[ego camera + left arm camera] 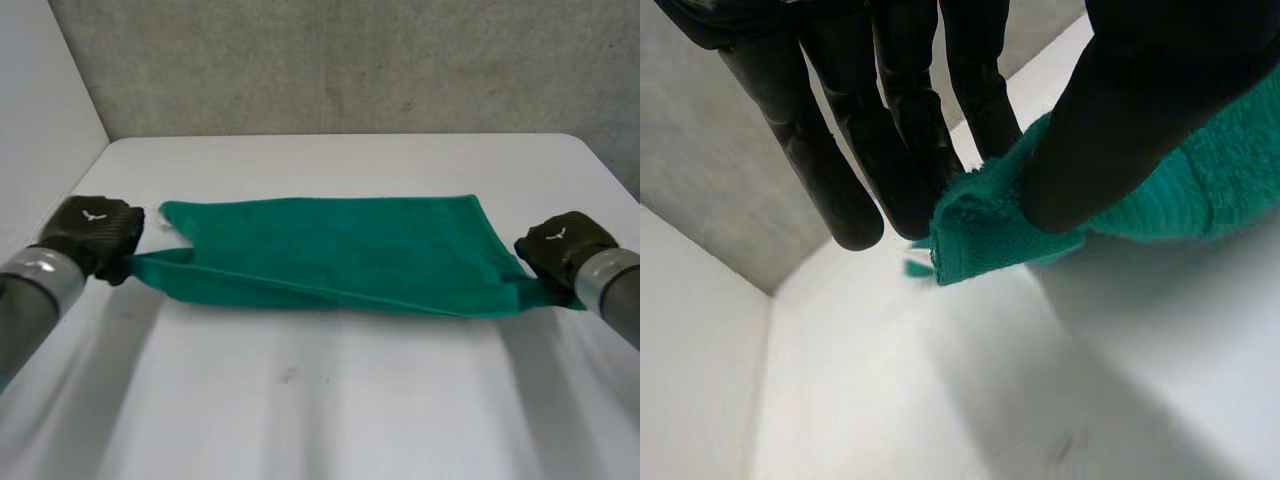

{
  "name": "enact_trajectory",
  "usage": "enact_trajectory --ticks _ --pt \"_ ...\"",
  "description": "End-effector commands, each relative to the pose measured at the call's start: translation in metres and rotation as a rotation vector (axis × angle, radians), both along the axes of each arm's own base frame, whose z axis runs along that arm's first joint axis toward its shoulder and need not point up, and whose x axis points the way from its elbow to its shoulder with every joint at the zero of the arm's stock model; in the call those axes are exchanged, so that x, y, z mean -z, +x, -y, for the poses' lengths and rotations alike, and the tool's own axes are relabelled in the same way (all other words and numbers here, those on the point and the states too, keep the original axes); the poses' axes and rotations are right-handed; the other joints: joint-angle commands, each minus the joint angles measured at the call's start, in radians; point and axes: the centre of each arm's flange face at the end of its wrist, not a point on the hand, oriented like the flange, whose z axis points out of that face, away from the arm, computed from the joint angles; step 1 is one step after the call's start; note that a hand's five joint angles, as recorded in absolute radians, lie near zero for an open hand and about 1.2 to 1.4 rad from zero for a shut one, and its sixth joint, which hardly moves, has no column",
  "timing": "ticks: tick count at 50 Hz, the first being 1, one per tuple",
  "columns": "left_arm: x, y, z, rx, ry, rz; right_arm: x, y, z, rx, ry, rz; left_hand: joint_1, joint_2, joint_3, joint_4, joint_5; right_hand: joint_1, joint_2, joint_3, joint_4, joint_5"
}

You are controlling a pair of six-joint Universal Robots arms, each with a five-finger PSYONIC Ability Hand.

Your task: Fold the towel.

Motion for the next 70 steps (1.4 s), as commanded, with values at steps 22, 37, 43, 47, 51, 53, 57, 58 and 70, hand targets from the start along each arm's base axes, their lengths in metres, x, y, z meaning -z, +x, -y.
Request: enact_trajectory --ticks 22,37,43,47,51,53,57,58,70 --pt "0.06 0.001 -0.016 0.116 0.141 0.288 0.03 0.012 -0.03 -0.155 0.15 -0.281 0.275 0.203 0.209 0.206 0.265 0.431 0.213 0.214 0.207 0.227" --pt "-0.157 -0.047 0.094 -0.07 -0.81 -0.162 -0.206 0.043 0.071 0.036 -0.831 0.456 0.275 0.203 0.209 0.206 0.265 0.431 0.213 0.214 0.207 0.227" --pt "-0.21 -0.036 0.079 -0.07 -0.973 -0.329 -0.236 0.039 0.052 0.003 -0.937 0.51 0.275 0.203 0.209 0.206 0.265 0.431 0.213 0.214 0.207 0.227" --pt "-0.185 -0.039 0.083 -0.064 -0.887 -0.312 -0.21 0.045 0.056 -0.003 -0.837 0.48 0.275 0.203 0.209 0.206 0.265 0.431 0.213 0.214 0.207 0.227" --pt "-0.156 -0.038 0.087 -0.066 -0.808 -0.301 -0.18 0.048 0.062 -0.003 -0.744 0.44 0.275 0.203 0.209 0.206 0.265 0.431 0.213 0.214 0.207 0.227" --pt "-0.145 -0.037 0.088 -0.068 -0.775 -0.301 -0.161 0.051 0.066 -0.015 -0.691 0.42 0.275 0.203 0.209 0.206 0.265 0.431 0.213 0.214 0.207 0.227" --pt "-0.106 -0.039 0.093 -0.07 -0.666 -0.289 -0.124 0.056 0.074 -0.035 -0.594 0.39 0.275 0.203 0.209 0.206 0.265 0.431 0.213 0.214 0.207 0.227" --pt "-0.088 -0.039 0.095 -0.07 -0.618 -0.279 -0.116 0.057 0.076 -0.038 -0.574 0.383 0.275 0.203 0.209 0.206 0.265 0.431 0.213 0.214 0.207 0.227" --pt "0.054 -0.037 0.085 -0.089 -0.211 -0.134 0.037 0.063 0.092 -0.021 -0.181 0.178 0.275 0.203 0.209 0.206 0.265 0.431 0.213 0.214 0.207 0.227"
